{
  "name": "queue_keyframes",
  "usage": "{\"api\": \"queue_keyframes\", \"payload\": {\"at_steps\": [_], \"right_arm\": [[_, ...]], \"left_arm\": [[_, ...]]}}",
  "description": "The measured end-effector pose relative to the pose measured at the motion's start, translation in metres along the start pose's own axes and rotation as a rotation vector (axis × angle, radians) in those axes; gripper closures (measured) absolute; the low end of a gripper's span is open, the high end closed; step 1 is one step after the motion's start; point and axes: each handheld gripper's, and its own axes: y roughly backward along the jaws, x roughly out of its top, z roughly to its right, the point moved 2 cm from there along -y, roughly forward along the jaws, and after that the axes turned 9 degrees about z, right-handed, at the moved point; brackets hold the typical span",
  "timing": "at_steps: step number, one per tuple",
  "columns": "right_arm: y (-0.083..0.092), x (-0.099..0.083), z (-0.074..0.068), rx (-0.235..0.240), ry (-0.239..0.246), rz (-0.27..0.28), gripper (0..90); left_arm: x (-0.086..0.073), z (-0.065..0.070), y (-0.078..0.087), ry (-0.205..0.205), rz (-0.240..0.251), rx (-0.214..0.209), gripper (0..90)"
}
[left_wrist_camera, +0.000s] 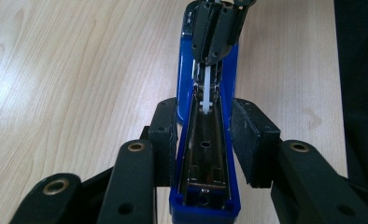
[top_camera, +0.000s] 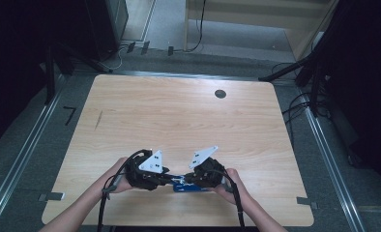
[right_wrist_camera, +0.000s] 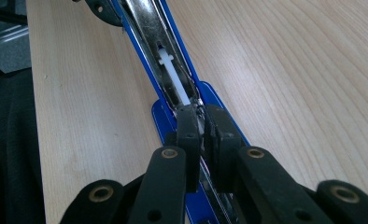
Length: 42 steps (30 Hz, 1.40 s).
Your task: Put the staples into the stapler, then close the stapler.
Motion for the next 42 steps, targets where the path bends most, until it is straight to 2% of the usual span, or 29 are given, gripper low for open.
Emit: {"api": "queue_keyframes", "payload": {"at_steps": [4,9,10,18,25,31,42], "right_arm": [[-0.003,0.006,-0.009,0.001,0.033,0.049,85.8],[-0.009,0.009,-0.019,0.0,0.06,0.043,85.8],[-0.009,0.01,-0.019,0.002,0.066,0.056,86.2],[-0.005,0.011,-0.017,0.015,0.053,0.061,86.4],[-0.003,0.011,-0.017,0.015,0.061,0.053,86.5],[0.0,0.01,-0.014,0.014,0.061,0.057,86.5],[0.009,0.005,-0.012,0.003,0.053,0.048,86.5]], "left_arm": [[0.001,0.0,-0.001,-0.001,-0.002,0.001,62.9],[0.001,-0.001,-0.001,-0.002,-0.001,0.01,59.7],[0.001,-0.001,-0.001,0.001,-0.002,0.012,58.3],[-0.002,0.001,-0.001,0.025,0.014,0.028,57.6],[-0.003,0.006,-0.007,0.013,0.032,0.038,63.6],[0.0,0.006,-0.01,0.016,0.073,0.03,64.3],[0.011,0.009,-0.019,-0.003,0.121,0.034,64.6]]}}
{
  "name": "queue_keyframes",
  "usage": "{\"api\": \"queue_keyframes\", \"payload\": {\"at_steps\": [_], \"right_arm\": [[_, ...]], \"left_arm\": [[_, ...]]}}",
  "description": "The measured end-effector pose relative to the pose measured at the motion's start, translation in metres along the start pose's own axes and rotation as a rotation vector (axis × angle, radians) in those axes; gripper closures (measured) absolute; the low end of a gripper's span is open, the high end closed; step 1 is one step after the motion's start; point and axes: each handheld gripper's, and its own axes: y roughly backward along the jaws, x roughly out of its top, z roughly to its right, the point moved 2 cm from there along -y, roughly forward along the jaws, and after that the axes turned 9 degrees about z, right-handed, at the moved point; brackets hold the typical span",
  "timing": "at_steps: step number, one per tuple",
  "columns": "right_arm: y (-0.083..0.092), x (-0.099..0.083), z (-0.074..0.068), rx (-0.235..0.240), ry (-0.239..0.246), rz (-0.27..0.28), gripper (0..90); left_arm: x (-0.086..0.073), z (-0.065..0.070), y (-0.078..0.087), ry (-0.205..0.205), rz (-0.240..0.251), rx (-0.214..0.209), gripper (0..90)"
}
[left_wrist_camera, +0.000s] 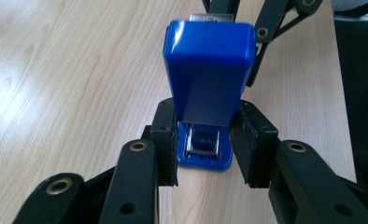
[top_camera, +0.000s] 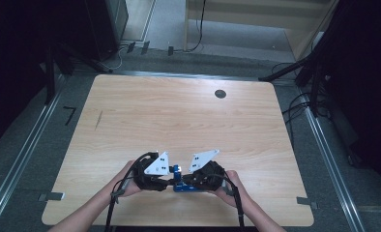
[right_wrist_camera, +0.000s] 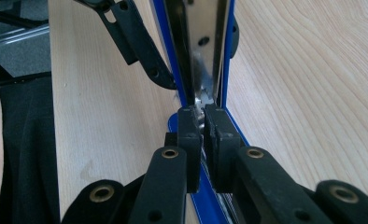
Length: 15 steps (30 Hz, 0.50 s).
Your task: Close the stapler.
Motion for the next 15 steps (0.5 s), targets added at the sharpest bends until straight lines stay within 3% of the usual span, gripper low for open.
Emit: {"api": "queue_keyframes", "payload": {"at_steps": [7,15], "right_arm": [[0.004,-0.001,0.001,-0.016,0.005,0.007,86.5],[0.003,-0.002,0.0,-0.022,0.01,-0.005,86.4]], "left_arm": [[0.001,0.0,-0.005,0.012,0.013,0.003,63.9],[-0.009,0.0,-0.013,0.032,0.006,-0.01,64.5]]}}
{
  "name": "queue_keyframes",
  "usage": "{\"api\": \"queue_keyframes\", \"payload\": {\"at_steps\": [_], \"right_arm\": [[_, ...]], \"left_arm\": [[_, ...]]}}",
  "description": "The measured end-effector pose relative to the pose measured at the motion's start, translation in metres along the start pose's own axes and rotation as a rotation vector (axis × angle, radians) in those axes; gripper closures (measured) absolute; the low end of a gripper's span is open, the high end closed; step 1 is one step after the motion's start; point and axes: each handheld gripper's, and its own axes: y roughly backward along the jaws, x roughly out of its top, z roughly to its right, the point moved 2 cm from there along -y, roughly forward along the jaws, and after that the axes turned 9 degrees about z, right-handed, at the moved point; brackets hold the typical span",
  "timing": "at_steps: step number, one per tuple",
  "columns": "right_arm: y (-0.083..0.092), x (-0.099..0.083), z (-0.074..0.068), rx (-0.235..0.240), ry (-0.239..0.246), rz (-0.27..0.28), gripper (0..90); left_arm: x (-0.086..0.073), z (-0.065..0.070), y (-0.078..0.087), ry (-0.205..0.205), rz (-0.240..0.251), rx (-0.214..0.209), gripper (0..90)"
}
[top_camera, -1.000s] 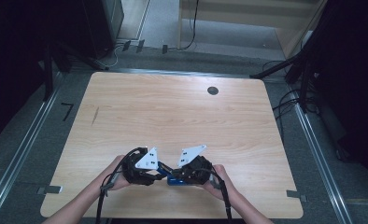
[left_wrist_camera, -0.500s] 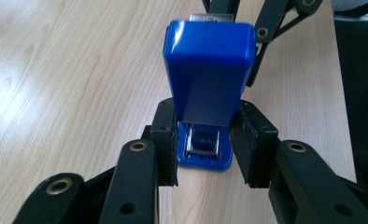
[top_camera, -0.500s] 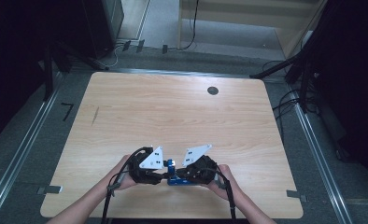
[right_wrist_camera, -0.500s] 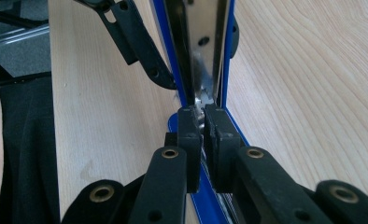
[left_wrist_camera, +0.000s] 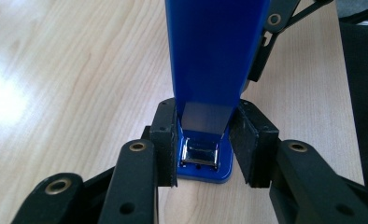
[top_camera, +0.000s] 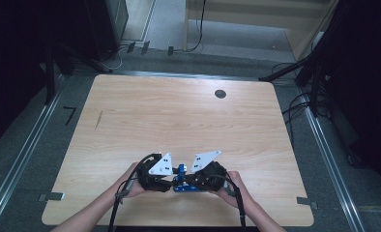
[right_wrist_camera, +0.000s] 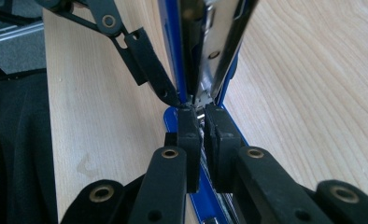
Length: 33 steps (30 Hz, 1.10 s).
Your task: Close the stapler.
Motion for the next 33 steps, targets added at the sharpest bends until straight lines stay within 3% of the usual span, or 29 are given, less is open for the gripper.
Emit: {"api": "queue_keyframes", "payload": {"at_steps": [7,17,26,33], "right_arm": [[0.005,-0.001,0.001,0.0,-0.007,0.0,86.0],[0.032,-0.001,0.008,-0.037,-0.051,0.043,84.7],[0.063,0.002,0.02,-0.094,-0.115,0.127,83.2],[0.075,0.012,0.02,-0.106,-0.121,0.183,82.0]], "left_arm": [[0.0,0.001,-0.002,0.0,0.013,-0.001,65.3],[0.002,0.003,-0.008,-0.004,0.019,0.01,65.8],[0.004,0.005,-0.016,-0.001,0.016,0.017,65.8],[0.004,0.005,-0.025,-0.006,-0.018,0.01,65.5]]}}
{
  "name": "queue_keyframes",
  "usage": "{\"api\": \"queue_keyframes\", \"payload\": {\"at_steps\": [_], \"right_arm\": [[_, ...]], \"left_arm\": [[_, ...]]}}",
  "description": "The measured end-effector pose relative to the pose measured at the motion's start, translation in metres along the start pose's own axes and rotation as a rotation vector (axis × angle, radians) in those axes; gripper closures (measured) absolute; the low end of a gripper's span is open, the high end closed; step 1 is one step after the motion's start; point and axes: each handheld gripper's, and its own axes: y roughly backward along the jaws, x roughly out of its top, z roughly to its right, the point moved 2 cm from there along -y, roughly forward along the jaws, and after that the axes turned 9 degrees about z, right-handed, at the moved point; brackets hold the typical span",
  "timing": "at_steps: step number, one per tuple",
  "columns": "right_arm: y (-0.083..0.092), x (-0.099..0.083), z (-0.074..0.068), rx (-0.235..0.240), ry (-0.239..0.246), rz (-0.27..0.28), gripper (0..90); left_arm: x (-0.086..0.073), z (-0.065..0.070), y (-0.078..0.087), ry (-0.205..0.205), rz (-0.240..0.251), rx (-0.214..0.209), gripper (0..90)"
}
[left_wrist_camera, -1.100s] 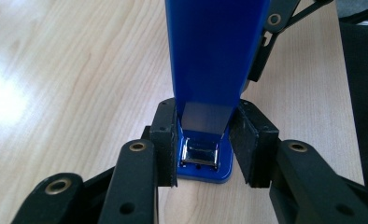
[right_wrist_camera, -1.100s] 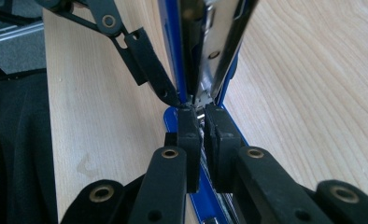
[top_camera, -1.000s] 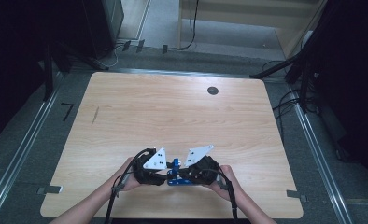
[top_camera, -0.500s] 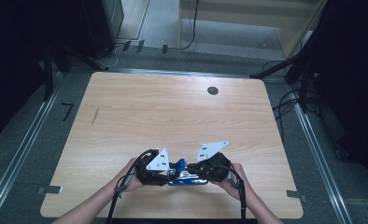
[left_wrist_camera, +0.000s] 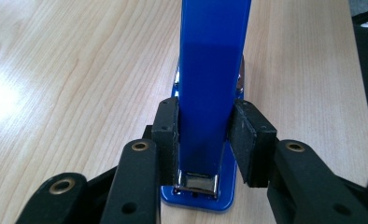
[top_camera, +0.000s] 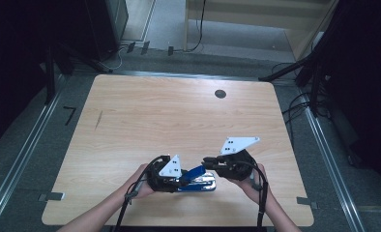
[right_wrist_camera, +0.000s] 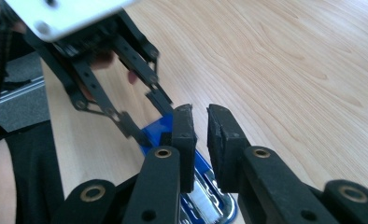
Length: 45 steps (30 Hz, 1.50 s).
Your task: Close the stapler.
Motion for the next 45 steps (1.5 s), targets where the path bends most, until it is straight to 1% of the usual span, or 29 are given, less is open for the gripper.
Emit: {"api": "queue_keyframes", "payload": {"at_steps": [3,4,5,9,10,11,12,13,14,15,16,17,19,21,22,23,24,26,28,29,30,32,33,36,37,38,39,41,45], "right_arm": [[-0.004,0.0,-0.004,0.01,0.01,-0.018,81.6],[-0.006,0.0,-0.005,0.001,0.015,-0.035,80.8],[-0.007,-0.001,-0.004,-0.005,0.014,-0.042,80.6],[-0.008,-0.005,0.001,-0.004,-0.007,-0.075,80.5],[-0.008,-0.006,0.001,-0.004,-0.008,-0.08,80.4],[-0.008,-0.007,0.002,-0.008,-0.003,-0.09,80.5],[-0.008,-0.008,0.003,-0.014,-0.006,-0.107,80.5],[-0.009,-0.011,0.004,-0.01,-0.01,-0.124,80.5],[-0.01,-0.012,0.005,-0.015,-0.008,-0.133,80.4],[-0.012,-0.015,0.006,-0.015,-0.017,-0.152,80.5],[-0.013,-0.018,0.008,-0.017,-0.018,-0.171,80.4],[-0.014,-0.021,0.01,-0.015,-0.03,-0.187,80.1],[-0.015,-0.025,0.013,-0.012,-0.041,-0.205,79.4],[-0.017,-0.029,0.016,-0.011,-0.052,-0.227,77.9],[-0.018,-0.031,0.017,-0.01,-0.056,-0.235,77.2],[-0.019,-0.033,0.018,-0.01,-0.064,-0.249,76.9],[-0.019,-0.034,0.019,-0.011,-0.071,-0.258,76.6],[-0.018,-0.035,0.021,-0.004,-0.079,-0.251,76.1],[-0.016,-0.036,0.022,-0.005,-0.097,-0.259,75.4],[-0.016,-0.037,0.023,-0.003,-0.107,-0.259,74.9],[-0.015,-0.038,0.023,-0.001,-0.114,-0.261,74.3],[-0.015,-0.039,0.024,0.003,-0.132,-0.259,73.2],[-0.015,-0.04,0.025,0.002,-0.134,-0.26,72.7],[-0.018,-0.043,0.025,-0.024,-0.123,-0.305,69.5],[-0.019,-0.044,0.025,-0.01,-0.136,-0.299,69.4],[-0.019,-0.044,0.026,-0.002,-0.141,-0.298,69.0],[-0.019,-0.045,0.026,-0.013,-0.136,-0.312,68.2],[-0.019,-0.046,0.028,-0.009,-0.148,-0.306,67.9],[-0.018,-0.047,0.029,-0.008,-0.159,-0.303,68.0]], "left_arm": [[0.0,0.0,-0.002,0.006,-0.009,0.002,65.5],[0.0,0.0,-0.002,0.007,-0.012,0.001,65.5],[0.0,0.0,-0.002,0.005,-0.013,0.003,65.4],[0.001,0.002,-0.005,-0.007,-0.025,0.011,65.1],[0.0,0.002,-0.006,-0.002,-0.028,0.01,64.7],[0.0,0.002,-0.007,-0.004,-0.041,0.009,63.9],[-0.002,0.001,-0.007,-0.01,-0.062,0.016,61.2],[-0.002,0.0,-0.007,-0.005,-0.066,0.024,54.9],[-0.003,-0.002,-0.005,0.009,-0.055,0.031,50.5],[-0.003,-0.005,-0.003,0.017,-0.049,0.038,48.2],[-0.002,-0.007,-0.001,0.027,-0.046,0.052,43.3],[-0.002,-0.009,0.001,0.036,-0.043,0.067,36.9],[-0.003,-0.013,0.005,0.052,-0.034,0.083,31.7],[-0.003,-0.018,0.009,0.072,-0.027,0.112,26.5],[-0.004,-0.02,0.012,0.092,-0.019,0.127,23.5],[-0.005,-0.022,0.014,0.096,-0.016,0.137,19.1],[-0.005,-0.024,0.017,0.106,-0.01,0.149,17.1],[-0.007,-0.028,0.022,0.13,0.002,0.179,13.8],[-0.008,-0.031,0.026,0.15,0.008,0.204,12.6],[-0.009,-0.033,0.029,0.156,0.007,0.213,10.3],[-0.01,-0.034,0.031,0.165,0.008,0.23,9.6],[-0.012,-0.037,0.036,0.178,0.013,0.249,7.7],[-0.013,-0.039,0.038,0.184,0.006,0.267,6.7],[-0.015,-0.044,0.042,0.21,0.01,0.298,4.1],[-0.016,-0.046,0.044,0.219,0.014,0.315,4.1],[-0.017,-0.047,0.045,0.226,0.02,0.321,3.9],[-0.017,-0.048,0.046,0.233,0.019,0.325,3.7],[-0.018,-0.049,0.046,0.233,0.013,0.343,3.4],[-0.018,-0.049,0.045,0.238,0.004,0.339,2.5]]}}
